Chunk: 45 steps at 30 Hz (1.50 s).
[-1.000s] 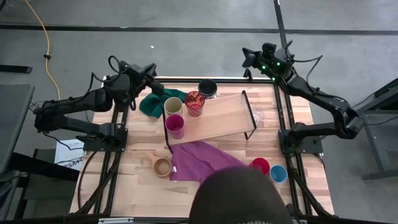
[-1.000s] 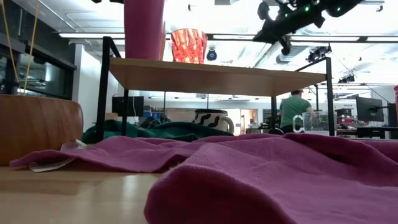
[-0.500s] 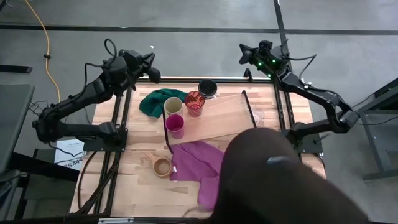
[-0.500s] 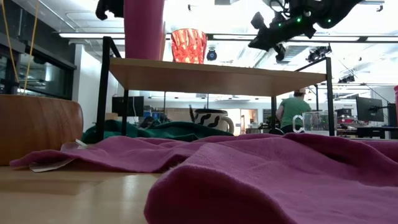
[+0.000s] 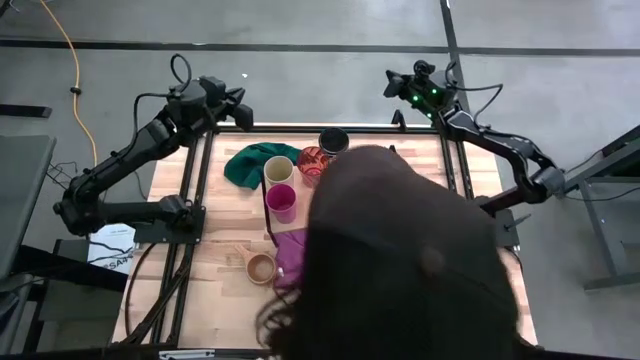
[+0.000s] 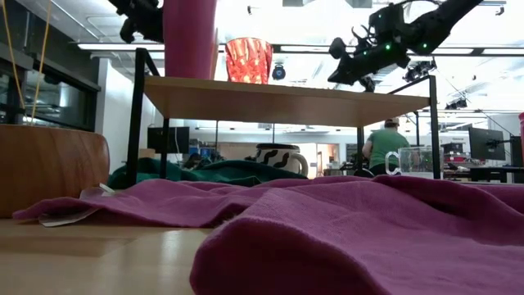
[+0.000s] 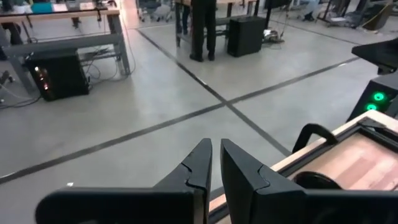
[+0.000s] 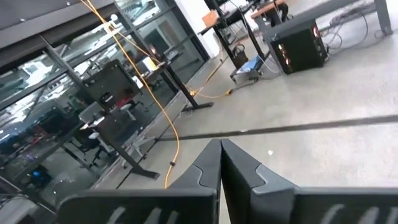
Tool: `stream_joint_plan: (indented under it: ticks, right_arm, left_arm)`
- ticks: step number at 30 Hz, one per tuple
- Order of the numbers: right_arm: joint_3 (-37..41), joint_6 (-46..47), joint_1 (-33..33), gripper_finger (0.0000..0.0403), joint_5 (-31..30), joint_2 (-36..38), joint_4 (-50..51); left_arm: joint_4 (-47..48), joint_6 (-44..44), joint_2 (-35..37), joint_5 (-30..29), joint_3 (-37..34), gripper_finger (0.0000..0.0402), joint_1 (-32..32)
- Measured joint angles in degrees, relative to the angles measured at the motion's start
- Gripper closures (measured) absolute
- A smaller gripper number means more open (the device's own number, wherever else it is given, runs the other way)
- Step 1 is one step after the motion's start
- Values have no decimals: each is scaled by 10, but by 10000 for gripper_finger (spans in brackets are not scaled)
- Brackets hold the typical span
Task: Stack small to large cups/mugs on shelf
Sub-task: Adjust the shelf
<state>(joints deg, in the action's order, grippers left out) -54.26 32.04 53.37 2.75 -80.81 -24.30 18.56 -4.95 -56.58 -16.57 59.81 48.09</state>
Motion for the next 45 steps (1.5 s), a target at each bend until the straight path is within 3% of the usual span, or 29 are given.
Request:
stream_joint_plan:
  ticks: [23,34,45]
  right_arm:
    - [0,61,8,402,43,-36,36]
    - [0,60,6,402,140,-31,117]
    - [0,-43,10,403,143,50,253]
  left_arm:
    - [67,-20,0,16,0,378,-1]
    - [86,-26,0,121,0,378,-1]
    - [86,4,20,230,0,378,-1]
